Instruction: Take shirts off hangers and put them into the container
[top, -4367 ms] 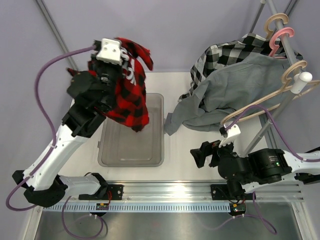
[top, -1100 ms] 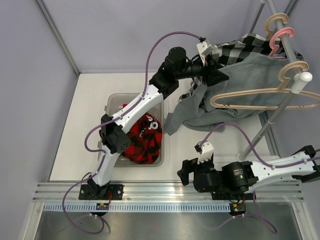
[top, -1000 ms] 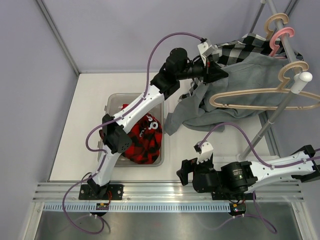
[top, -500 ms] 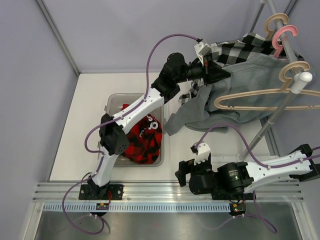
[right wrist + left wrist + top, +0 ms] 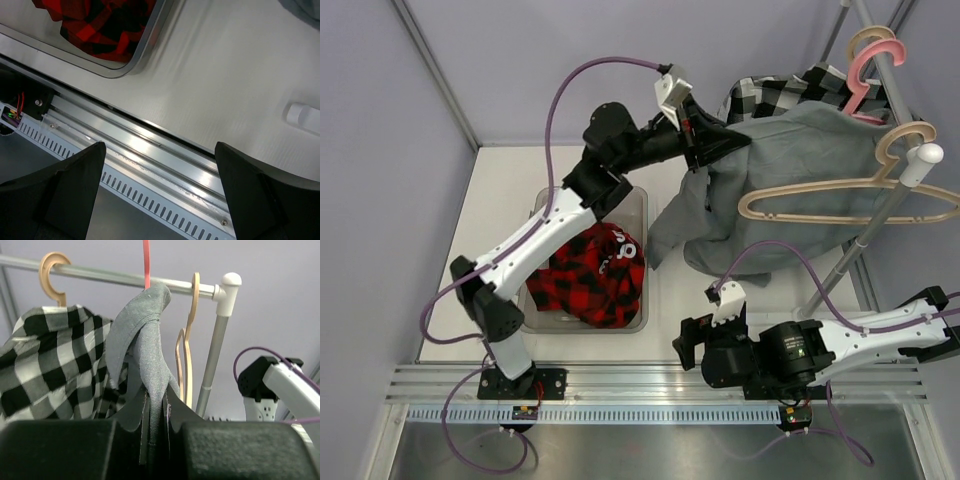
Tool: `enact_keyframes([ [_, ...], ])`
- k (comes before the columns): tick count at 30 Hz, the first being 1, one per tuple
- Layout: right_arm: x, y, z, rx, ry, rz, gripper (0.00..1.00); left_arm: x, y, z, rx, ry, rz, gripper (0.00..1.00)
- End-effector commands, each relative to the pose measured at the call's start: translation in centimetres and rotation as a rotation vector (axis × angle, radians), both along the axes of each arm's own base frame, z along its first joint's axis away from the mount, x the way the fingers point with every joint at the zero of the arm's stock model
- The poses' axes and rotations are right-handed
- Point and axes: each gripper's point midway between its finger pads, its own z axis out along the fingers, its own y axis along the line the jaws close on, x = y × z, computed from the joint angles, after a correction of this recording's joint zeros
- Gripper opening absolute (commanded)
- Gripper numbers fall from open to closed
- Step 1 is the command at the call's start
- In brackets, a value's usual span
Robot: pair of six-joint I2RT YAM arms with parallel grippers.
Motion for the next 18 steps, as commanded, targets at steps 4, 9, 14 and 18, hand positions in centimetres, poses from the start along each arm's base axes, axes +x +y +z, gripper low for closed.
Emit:
enact_keyframes([
  [4,1.3,-1.0,3.2,0.008,-0.076,-0.036,0.99,-1.4,6.0,0.9,0.082,-0.084,0.214,0.00],
  [9,1.7,-1.2,5.2,0.019,-0.110,-0.024,1.00,-1.3,12.9,-2.0,0.216,0.019,0.489,0.00],
  [14,1.0,2.2,10.7,0.104,-0.177,0.096,0.99,-2.6,20.2,-5.5,0.331,0.184,0.718,0.00],
  [18,2.4,3.6,17.2,0.066,-0.351,0.115,1.00,-6.3,23.5,-6.7,0.302,0.214,0.702,0.00],
])
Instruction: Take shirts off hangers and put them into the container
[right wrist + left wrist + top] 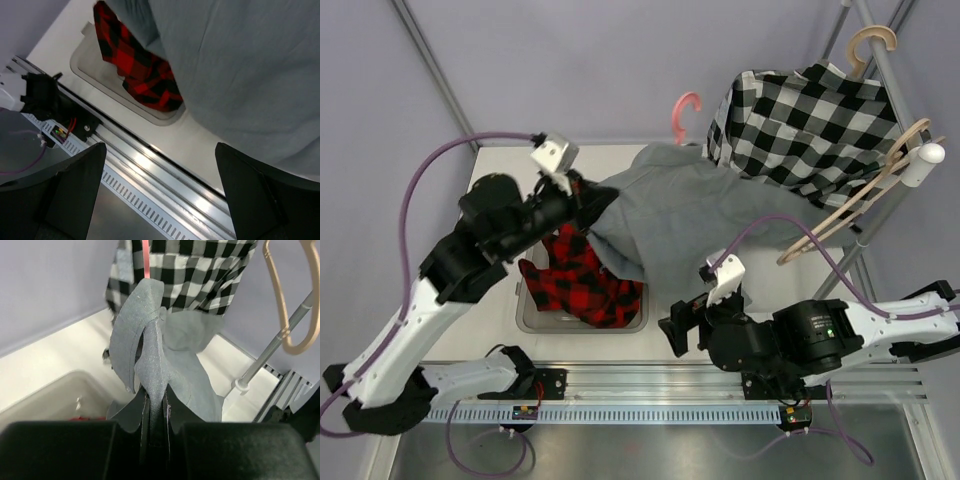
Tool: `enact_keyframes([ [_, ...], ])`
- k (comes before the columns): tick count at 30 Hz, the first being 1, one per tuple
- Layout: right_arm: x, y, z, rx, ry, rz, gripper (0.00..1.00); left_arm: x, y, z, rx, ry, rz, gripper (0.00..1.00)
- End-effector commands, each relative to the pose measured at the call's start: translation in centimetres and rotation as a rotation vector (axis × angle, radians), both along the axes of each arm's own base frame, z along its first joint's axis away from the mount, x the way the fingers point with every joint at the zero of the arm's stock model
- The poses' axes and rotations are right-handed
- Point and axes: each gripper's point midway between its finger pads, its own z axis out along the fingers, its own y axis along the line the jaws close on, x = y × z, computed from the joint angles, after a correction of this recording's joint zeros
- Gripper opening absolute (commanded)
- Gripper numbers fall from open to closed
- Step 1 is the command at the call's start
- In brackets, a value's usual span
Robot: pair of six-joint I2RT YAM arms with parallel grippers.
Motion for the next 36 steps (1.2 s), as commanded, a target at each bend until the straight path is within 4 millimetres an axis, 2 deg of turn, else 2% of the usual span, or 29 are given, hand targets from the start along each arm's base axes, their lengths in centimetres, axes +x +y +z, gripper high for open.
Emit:
enact_keyframes([
  [1,1.7,1.9,7.7,0.008,-0.217,-0.008,0.99,-3.1,5.3,1.0,-0.079,-0.019,0.094,0.00],
  [2,2.8,1.2,11.3,0.065,-0.250,-0.065,0.99,-3.8,5.5,-0.2,-0.070,-0.006,0.074,0.00],
  [3,3.5,1.3,12.8,0.052,-0.298,-0.060,0.99,-4.7,5.8,-0.1,-0.089,-0.018,0.048,0.00],
  [4,4.3,1.1,14.3,0.082,-0.300,-0.068,1.00,-6.7,6.6,0.6,-0.131,-0.049,-0.006,0.00],
  [5,6.1,0.9,15.7,0.130,-0.276,-0.067,0.99,-7.3,6.6,-0.1,-0.137,-0.051,-0.028,0.00],
  [6,7.1,1.0,17.7,0.195,-0.302,-0.055,1.00,-8.1,6.8,-0.2,-0.150,-0.056,-0.050,0.00],
  [8,9.3,-0.7,20.4,0.258,-0.346,-0.094,0.98,-9.7,7.7,-0.3,-0.176,-0.069,-0.080,0.00],
  [9,9.8,-1.2,21.1,0.257,-0.367,-0.103,0.98,-10.1,7.8,-0.3,-0.189,-0.062,-0.090,0.00],
  [10,10.1,-0.8,21.5,0.256,-0.369,-0.090,0.97,-10.5,8.0,-0.3,-0.196,-0.060,-0.100,0.00],
  [11,10.8,-1.3,22.7,0.273,-0.381,-0.111,0.96,-10.9,8.2,-0.4,-0.199,-0.054,-0.105,0.00],
  [15,12.2,0.8,22.5,0.208,-0.414,-0.095,0.95,-12.0,7.8,-0.2,-0.222,-0.035,-0.165,0.00],
  [21,13.1,2.7,22.2,0.200,-0.418,-0.069,0.88,-12.6,7.1,0.3,-0.254,-0.038,-0.211,0.00],
  [26,13.2,3.2,21.3,0.199,-0.405,-0.063,0.83,-12.5,6.6,1.0,-0.270,-0.045,-0.232,0.00],
  [36,13.8,2.3,19.8,0.192,-0.402,-0.101,0.80,-13.6,6.6,2.1,-0.295,-0.063,-0.280,0.00],
])
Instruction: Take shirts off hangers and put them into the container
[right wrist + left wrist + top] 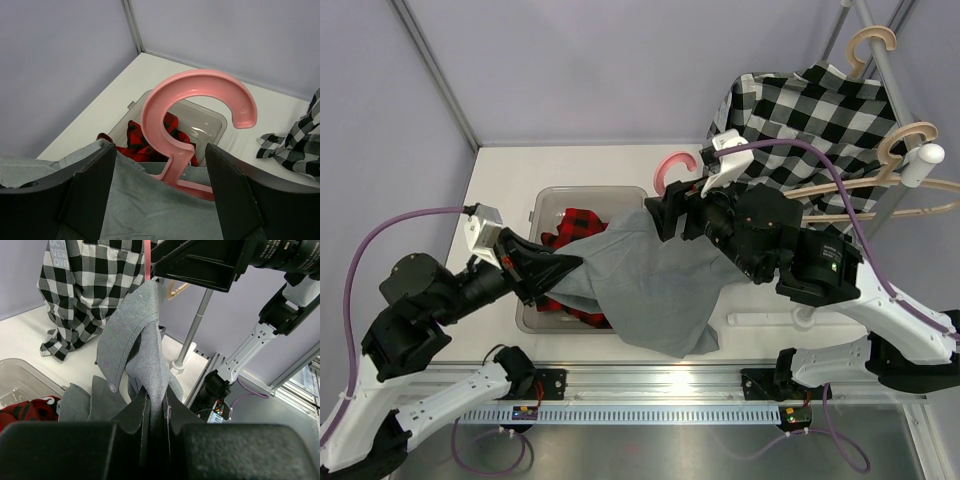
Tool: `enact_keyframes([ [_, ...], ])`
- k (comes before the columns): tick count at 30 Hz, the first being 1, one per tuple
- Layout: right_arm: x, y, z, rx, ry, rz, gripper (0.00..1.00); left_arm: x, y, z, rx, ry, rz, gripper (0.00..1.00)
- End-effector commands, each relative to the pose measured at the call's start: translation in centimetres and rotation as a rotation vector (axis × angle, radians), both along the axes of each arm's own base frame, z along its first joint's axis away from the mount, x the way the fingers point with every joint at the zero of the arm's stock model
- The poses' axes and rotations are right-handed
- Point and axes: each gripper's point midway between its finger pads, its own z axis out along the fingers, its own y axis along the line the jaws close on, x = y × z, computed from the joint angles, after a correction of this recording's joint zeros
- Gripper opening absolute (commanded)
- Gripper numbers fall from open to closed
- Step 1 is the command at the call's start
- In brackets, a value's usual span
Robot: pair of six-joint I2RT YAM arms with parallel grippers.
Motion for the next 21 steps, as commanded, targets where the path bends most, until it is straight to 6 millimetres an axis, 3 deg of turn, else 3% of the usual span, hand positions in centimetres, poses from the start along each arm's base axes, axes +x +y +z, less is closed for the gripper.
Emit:
enact_keyframes([
  [1,0.4,-0.9,1.4,0.044,-0.034,-0.012,0.77,-1.6,0.5,4.2,-0.124,-0.097,-0.049,0.00],
  [14,1.1,-1.0,0.0,0.068,-0.013,-0.026,0.60,-2.9,1.5,5.2,-0.147,-0.121,-0.060,0.00],
  [17,1.3,-1.0,0.1,0.061,-0.014,-0.026,0.47,-2.8,1.4,5.2,-0.145,-0.121,-0.063,0.00],
  [20,1.4,-1.1,0.7,0.062,-0.024,-0.028,0.02,-2.7,1.1,4.6,-0.139,-0.110,-0.066,0.00],
  [21,1.4,-1.3,1.3,0.068,-0.033,-0.033,0.00,-2.5,1.1,4.5,-0.139,-0.106,-0.059,0.00],
])
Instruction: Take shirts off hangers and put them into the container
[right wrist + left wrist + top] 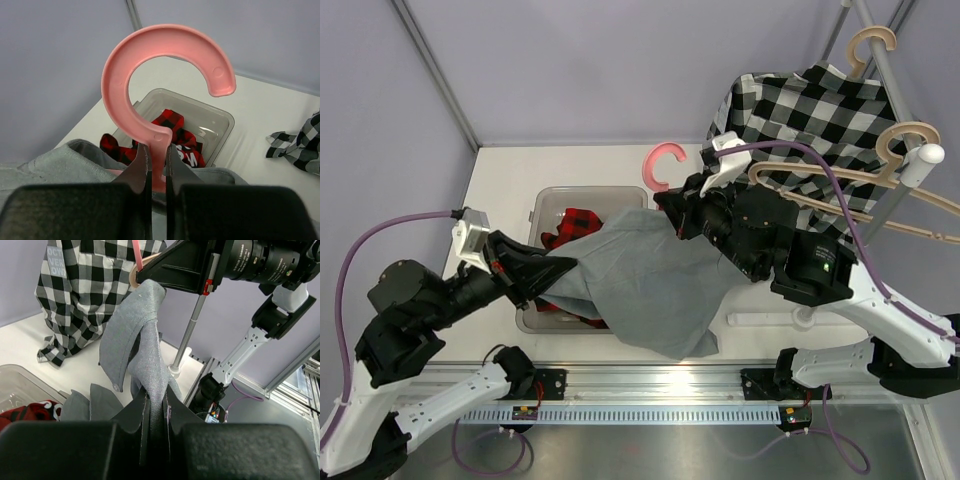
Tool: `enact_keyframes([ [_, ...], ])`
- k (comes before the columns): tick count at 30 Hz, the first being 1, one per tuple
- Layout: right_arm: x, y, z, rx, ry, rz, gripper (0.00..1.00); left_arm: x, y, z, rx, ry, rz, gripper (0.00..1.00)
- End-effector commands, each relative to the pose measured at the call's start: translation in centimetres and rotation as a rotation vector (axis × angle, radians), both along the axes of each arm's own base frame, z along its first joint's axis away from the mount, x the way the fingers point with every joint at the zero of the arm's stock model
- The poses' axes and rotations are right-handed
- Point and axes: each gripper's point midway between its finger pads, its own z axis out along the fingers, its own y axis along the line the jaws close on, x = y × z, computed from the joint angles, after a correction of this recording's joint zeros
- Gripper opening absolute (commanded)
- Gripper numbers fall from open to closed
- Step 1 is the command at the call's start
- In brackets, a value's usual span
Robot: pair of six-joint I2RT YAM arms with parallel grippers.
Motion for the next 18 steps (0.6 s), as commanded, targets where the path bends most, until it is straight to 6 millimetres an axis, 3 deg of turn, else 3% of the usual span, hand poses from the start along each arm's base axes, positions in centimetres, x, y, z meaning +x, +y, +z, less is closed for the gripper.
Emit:
enact_keyframes([
  [1,0.9,-1.5,2.7,0.029,-0.055,-0.049,0.00,-1.4,0.5,3.5,-0.102,-0.085,-0.039,0.00],
  [3,1.2,-2.1,3.5,0.019,-0.063,-0.082,0.00,-1.1,0.6,2.6,-0.080,-0.057,-0.022,0.05],
  [4,1.3,-2.3,3.9,0.015,-0.070,-0.091,0.00,-1.0,0.5,2.2,-0.068,-0.045,-0.021,0.24],
  [7,1.6,-4.0,5.1,-0.006,-0.105,-0.147,0.00,-0.7,0.6,0.3,-0.020,0.008,-0.007,0.43],
  [11,1.6,-6.5,6.6,-0.006,-0.138,-0.214,0.00,-0.6,0.8,-1.6,0.017,0.050,0.013,0.47],
  [13,1.6,-7.4,6.9,-0.009,-0.148,-0.236,0.00,-0.4,0.8,-2.3,0.033,0.066,0.021,0.46],
  [15,1.3,-8.3,7.3,0.002,-0.152,-0.243,0.00,-0.1,0.7,-3.0,0.051,0.082,0.025,0.34],
  [16,1.2,-8.6,7.4,0.007,-0.155,-0.244,0.00,0.1,0.3,-3.5,0.063,0.094,0.021,0.25],
  [17,1.0,-9.0,7.7,0.014,-0.159,-0.247,0.00,0.2,0.2,-3.7,0.068,0.104,0.025,0.01],
  [18,1.1,-9.6,7.7,0.012,-0.158,-0.270,0.00,0.5,0.2,-4.0,0.074,0.114,0.039,0.00],
])
